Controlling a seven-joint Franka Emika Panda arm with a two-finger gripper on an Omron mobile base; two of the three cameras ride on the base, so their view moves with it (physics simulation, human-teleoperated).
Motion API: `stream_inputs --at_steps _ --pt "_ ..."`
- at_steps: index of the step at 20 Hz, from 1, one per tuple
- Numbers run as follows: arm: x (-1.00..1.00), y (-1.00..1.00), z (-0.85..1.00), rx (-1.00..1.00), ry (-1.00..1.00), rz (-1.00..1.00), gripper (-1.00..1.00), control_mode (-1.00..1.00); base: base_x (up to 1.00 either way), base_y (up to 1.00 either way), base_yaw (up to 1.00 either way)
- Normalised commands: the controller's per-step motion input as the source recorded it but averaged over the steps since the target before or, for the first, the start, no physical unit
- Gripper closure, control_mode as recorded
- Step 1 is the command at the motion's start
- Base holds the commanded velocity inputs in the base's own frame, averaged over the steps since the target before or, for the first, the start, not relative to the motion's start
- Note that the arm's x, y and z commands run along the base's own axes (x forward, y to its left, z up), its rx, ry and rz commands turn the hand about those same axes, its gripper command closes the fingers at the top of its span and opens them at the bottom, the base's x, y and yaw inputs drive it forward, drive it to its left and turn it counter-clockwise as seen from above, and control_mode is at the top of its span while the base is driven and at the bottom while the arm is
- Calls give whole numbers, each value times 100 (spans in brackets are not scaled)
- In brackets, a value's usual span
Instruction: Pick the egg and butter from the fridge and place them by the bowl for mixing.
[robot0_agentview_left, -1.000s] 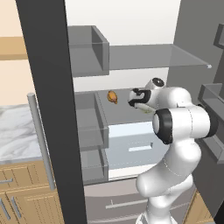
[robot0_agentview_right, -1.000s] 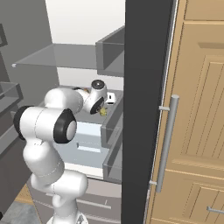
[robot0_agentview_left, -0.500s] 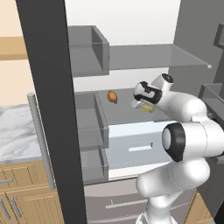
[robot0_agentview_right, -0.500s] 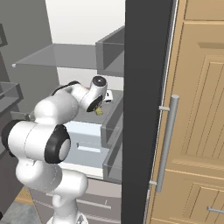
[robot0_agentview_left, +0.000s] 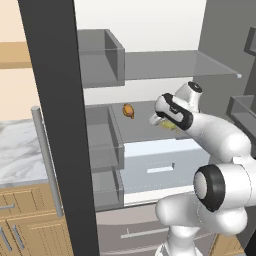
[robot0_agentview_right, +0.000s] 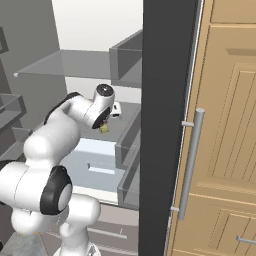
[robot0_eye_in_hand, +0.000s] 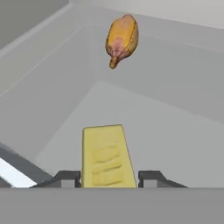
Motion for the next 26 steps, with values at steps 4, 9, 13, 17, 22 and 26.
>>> stream_inputs --at_steps 4,9,13,17,22,26 --pt "-56 11 34 1 0 0 100 -100 0 0 0" --pt "-55 2 27 0 0 0 100 -100 0 0 0" --pt "-58 0 15 0 0 0 100 -100 0 0 0" --pt "-52 5 1 0 0 0 100 -100 0 0 0" --pt "-18 4 0 0 0 0 100 -100 0 0 0" --pt "0 0 0 0 0 0 100 -100 0 0 0"
